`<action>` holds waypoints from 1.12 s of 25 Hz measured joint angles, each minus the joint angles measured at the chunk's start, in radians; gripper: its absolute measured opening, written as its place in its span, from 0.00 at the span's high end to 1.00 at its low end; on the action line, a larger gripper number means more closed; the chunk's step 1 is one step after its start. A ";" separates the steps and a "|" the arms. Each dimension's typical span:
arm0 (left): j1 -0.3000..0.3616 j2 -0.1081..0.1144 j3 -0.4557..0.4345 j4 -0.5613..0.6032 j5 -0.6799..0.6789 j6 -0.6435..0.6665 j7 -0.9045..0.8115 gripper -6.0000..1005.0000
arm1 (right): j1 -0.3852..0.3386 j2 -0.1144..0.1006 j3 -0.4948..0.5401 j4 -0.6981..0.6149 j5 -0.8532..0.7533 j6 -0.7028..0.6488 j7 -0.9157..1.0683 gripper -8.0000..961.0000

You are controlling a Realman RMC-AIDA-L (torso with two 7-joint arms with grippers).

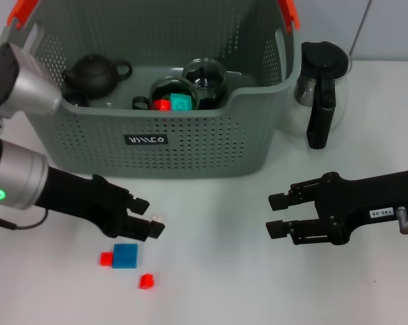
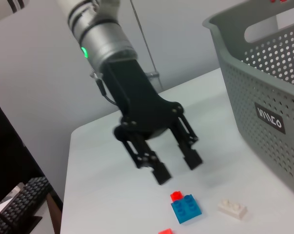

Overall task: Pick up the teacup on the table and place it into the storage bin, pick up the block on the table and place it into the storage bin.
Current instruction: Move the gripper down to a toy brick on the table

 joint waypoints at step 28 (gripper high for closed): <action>-0.014 -0.003 0.161 -0.173 0.064 -0.346 0.098 0.43 | -0.002 -0.001 0.001 0.012 0.000 0.010 -0.008 0.41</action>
